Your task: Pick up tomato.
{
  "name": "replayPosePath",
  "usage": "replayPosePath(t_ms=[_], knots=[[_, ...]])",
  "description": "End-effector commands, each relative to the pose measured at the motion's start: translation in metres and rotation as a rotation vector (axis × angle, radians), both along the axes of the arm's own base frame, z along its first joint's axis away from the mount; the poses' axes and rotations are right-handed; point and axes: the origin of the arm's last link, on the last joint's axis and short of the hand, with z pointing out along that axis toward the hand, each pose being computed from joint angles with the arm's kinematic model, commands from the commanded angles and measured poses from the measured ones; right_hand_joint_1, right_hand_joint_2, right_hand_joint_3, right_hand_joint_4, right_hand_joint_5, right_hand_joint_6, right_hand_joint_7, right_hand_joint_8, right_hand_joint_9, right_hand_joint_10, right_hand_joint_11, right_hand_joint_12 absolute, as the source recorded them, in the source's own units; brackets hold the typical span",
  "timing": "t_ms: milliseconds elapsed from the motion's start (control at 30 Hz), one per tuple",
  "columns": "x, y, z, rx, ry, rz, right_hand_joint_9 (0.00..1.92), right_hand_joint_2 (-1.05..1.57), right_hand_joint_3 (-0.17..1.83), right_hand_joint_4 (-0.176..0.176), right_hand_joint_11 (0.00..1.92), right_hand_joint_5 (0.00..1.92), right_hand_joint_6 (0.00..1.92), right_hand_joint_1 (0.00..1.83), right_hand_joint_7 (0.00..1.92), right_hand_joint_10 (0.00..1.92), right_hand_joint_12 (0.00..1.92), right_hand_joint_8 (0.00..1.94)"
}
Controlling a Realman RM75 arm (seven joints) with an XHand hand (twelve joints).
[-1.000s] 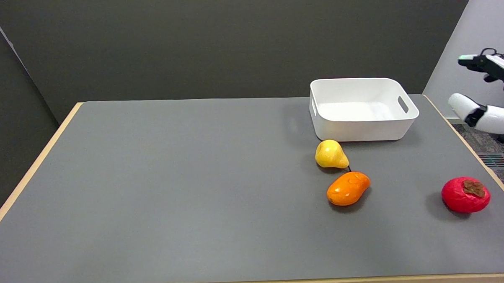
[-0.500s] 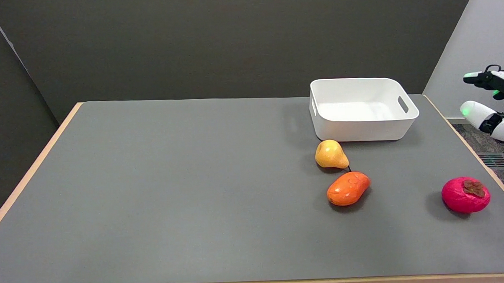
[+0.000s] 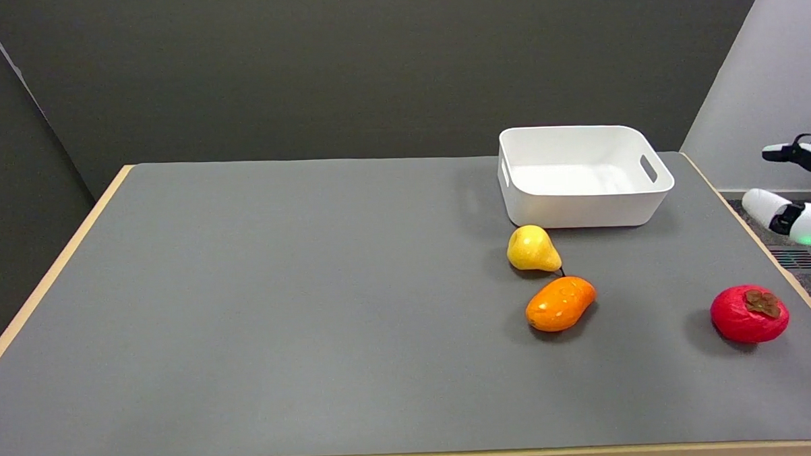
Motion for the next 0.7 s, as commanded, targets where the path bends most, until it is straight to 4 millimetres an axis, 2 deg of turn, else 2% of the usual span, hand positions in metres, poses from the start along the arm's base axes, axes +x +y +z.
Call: replayPosePath(t_ms=[33,267,467,700], knots=[[-0.007,0.016,0.019,-0.122,0.052,-0.218,0.1,0.55,0.84,0.089,0.02,0.21,0.43,0.16,0.22,0.58,1.16,0.31],[-0.017,0.031,0.024,-0.149,-0.036,-0.302,0.09,0.54,0.85,0.093,0.01,0.18,0.4,0.15,0.19,0.56,1.16,0.29],[-0.022,0.034,0.022,-0.149,-0.094,-0.312,0.08,0.53,0.86,0.093,0.01,0.16,0.38,0.14,0.15,0.54,1.15,0.28],[-0.029,0.023,0.017,-0.105,-0.185,-0.354,0.07,0.53,0.87,0.095,0.01,0.15,0.38,0.15,0.14,0.52,1.14,0.27]])
